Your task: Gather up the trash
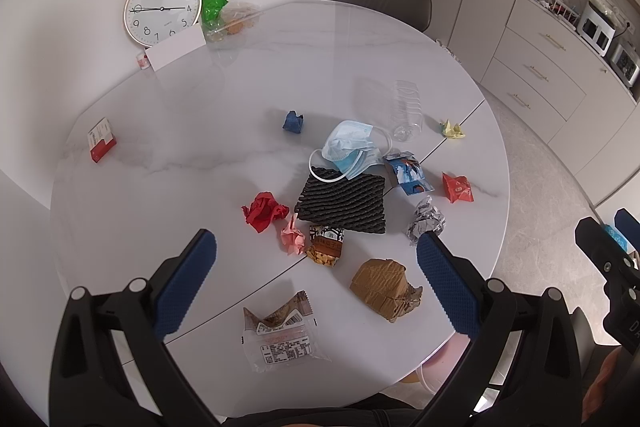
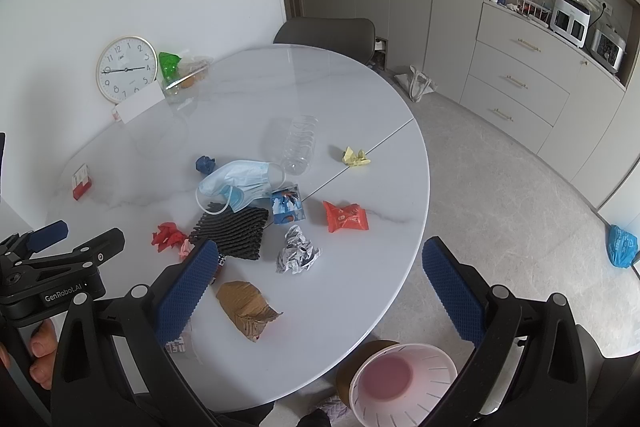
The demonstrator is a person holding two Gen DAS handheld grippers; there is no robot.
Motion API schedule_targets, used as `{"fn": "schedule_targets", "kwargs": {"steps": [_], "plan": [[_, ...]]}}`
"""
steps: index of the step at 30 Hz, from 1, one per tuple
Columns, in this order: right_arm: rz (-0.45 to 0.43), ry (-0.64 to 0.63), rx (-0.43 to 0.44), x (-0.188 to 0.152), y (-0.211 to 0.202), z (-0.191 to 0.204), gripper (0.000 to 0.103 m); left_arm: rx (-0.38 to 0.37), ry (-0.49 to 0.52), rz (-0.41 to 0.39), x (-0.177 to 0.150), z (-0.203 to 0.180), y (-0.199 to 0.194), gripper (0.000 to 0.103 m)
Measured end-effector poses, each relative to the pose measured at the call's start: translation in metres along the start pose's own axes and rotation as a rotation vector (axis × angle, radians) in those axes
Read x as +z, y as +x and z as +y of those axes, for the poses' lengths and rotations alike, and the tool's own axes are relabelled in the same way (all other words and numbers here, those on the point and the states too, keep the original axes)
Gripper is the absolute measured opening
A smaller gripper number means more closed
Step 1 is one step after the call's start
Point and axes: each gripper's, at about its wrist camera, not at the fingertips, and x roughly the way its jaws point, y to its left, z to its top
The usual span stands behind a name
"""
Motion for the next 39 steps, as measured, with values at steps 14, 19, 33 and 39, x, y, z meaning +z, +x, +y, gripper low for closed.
{"fn": "schedule_targets", "kwargs": {"steps": [14,19,33,39], "plan": [[0.026,-0.008,0.046,-0.006,0.006,0.005,0.101,-0.017,-0.002,0.002,-0.004,0.007,0.0,0.096],[0.073,-0.059,0.114,-0.021,0.029,0.018,0.101,-0.048,-0.002,0.014,-0.017,0.03,0.013,0.096],[0.288,-0.215,0.118,-0.093,0.122,0.057,0.101,-0.158,0.491,0.144,-0.116,0.036,0.107,0.096],[0.328,-0.223,0.092,-0.099,0.13,0.062,0.101,-0.242,0.708,0.163,-0.127,0.036,0.144,0.096]]}}
